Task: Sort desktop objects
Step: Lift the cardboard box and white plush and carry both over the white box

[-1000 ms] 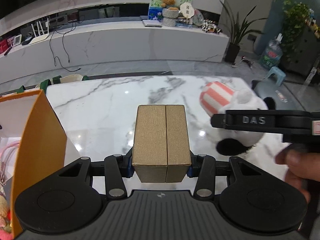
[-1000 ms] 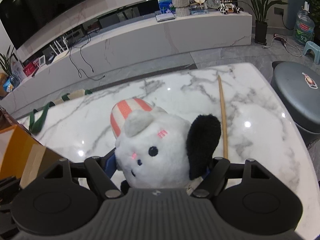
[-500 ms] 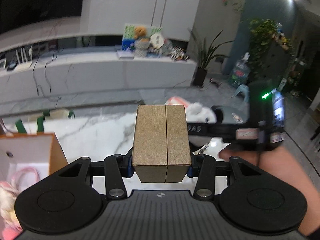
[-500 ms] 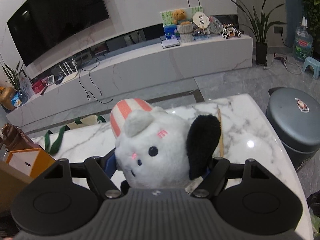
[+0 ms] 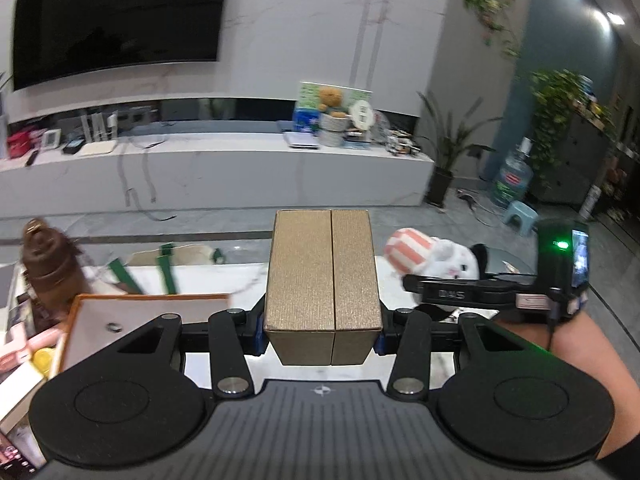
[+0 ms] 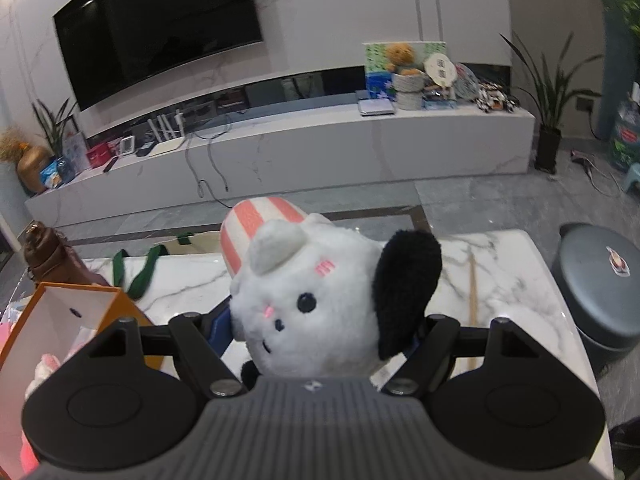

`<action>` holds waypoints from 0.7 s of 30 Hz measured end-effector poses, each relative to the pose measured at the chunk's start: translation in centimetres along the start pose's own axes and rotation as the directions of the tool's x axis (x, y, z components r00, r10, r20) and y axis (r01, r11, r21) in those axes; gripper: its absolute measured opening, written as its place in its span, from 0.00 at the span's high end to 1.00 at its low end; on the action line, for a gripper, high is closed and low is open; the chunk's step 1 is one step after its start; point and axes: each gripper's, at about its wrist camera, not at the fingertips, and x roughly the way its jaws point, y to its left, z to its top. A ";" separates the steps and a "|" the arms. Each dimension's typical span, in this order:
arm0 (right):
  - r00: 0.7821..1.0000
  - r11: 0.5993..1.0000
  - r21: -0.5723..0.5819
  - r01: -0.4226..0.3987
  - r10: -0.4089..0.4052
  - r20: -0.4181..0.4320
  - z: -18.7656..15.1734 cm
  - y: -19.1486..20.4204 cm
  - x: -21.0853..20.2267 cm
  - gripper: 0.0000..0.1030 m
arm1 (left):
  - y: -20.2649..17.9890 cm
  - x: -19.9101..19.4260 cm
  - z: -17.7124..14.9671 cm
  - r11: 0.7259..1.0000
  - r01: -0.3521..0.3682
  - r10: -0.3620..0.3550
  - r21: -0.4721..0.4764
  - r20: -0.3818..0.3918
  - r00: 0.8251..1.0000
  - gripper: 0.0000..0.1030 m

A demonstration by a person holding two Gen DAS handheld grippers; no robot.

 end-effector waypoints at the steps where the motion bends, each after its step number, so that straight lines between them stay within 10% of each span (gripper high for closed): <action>1: 1.000 1.000 -0.010 -0.008 0.008 0.003 0.1 0.7 0.1 0.25 | 0.7 0.0 0.0 1.000 -0.013 0.013 -0.008 -0.002 1.000 0.49; 21: 0.983 0.960 -0.215 -0.181 0.183 -0.014 -0.7 14.6 1.6 0.25 | 10.3 -0.3 -2.2 0.978 -0.204 0.198 -0.053 -0.090 0.976 0.49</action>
